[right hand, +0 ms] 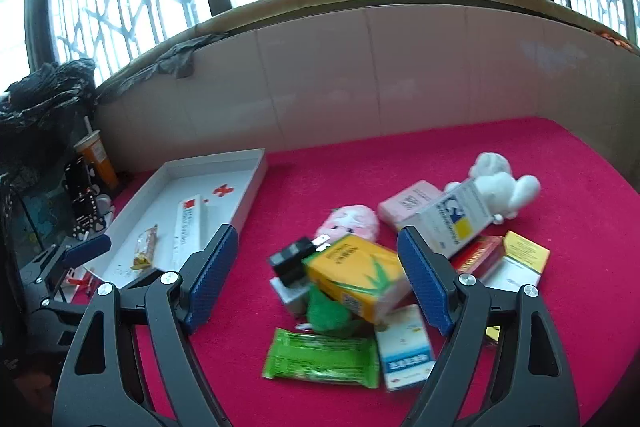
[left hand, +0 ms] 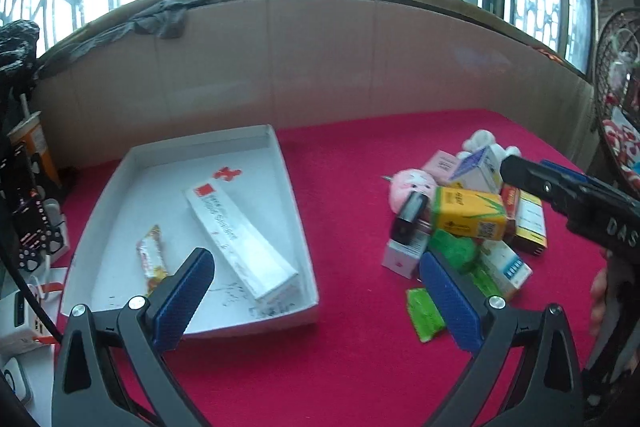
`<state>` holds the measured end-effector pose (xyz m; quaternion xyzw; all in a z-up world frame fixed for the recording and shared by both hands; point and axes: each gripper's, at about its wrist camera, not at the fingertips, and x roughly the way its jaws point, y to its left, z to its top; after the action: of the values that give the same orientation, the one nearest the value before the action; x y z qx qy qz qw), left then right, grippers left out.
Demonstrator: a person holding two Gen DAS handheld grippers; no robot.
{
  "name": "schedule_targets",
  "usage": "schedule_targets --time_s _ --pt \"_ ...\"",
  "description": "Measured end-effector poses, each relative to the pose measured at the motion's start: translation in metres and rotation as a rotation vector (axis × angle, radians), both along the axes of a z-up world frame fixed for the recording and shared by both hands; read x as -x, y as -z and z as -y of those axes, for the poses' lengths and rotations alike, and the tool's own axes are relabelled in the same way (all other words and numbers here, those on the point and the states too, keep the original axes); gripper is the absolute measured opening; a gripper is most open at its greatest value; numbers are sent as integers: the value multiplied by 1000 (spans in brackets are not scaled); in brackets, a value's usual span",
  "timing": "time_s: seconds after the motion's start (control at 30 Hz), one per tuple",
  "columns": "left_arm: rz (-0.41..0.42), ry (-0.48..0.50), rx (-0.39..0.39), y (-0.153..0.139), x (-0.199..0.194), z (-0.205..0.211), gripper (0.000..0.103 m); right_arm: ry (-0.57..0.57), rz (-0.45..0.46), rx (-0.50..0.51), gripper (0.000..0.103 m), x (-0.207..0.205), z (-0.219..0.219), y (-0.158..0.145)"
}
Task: Organize objects
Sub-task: 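Move both grippers back to the pile of items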
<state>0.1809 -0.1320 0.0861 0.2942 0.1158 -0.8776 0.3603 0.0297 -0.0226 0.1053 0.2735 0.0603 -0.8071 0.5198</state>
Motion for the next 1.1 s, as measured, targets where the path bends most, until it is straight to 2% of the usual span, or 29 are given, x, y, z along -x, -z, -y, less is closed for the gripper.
schedule_targets --time_s 0.17,0.37,0.47,0.6,0.83,0.97,1.1 --pt "38 159 -35 21 29 -28 103 158 57 -28 83 53 -45 14" --pt "145 389 -97 57 69 -41 103 285 131 -113 83 99 -77 40" --pt "193 448 -98 71 86 -42 103 291 170 -134 83 109 -84 50" --pt "248 463 -92 82 104 -37 103 212 238 -184 83 117 -79 65" --pt "244 495 -175 86 106 -34 103 184 137 -310 83 105 -50 77" --pt "243 529 -186 84 99 -45 96 188 83 -374 83 99 -28 82" --pt "205 529 -211 78 95 -46 92 199 38 -423 83 93 -9 89"
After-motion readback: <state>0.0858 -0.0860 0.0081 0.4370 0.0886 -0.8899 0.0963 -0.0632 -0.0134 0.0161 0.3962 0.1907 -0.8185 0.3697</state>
